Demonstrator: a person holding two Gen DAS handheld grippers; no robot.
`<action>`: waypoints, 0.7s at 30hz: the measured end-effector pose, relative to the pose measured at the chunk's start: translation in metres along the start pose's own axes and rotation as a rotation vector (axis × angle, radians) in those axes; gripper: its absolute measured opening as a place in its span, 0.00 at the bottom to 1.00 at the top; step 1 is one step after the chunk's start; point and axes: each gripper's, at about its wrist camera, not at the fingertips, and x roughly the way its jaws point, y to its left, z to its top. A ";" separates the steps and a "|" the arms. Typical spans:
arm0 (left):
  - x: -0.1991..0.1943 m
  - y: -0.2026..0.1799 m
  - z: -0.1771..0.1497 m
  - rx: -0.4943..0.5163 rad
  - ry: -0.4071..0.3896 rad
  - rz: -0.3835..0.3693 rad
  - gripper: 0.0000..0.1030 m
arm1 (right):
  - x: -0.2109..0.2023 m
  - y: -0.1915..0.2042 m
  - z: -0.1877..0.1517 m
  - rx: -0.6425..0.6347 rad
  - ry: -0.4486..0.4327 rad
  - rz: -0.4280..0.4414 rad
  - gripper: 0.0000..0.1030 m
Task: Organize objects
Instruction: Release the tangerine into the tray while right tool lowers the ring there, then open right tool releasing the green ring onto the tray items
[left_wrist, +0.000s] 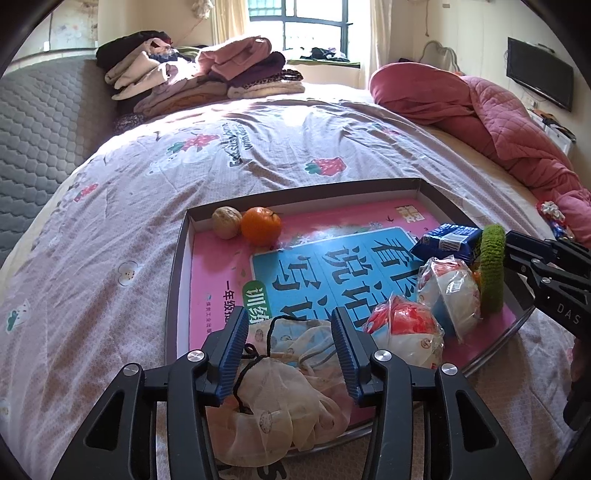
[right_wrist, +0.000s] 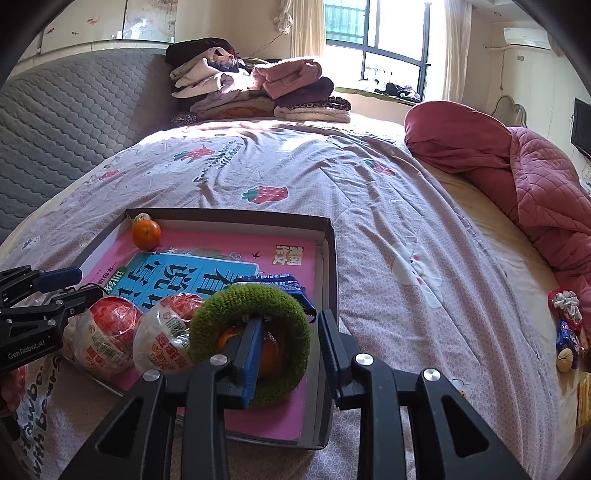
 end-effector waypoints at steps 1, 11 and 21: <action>-0.001 0.000 0.000 0.000 -0.001 0.000 0.47 | -0.002 0.000 0.001 0.003 -0.004 0.001 0.29; -0.017 -0.001 0.004 -0.009 -0.035 0.001 0.57 | -0.019 -0.001 0.008 0.011 -0.053 0.021 0.34; -0.041 -0.004 0.006 -0.016 -0.070 0.014 0.65 | -0.030 0.002 0.009 0.015 -0.076 0.036 0.36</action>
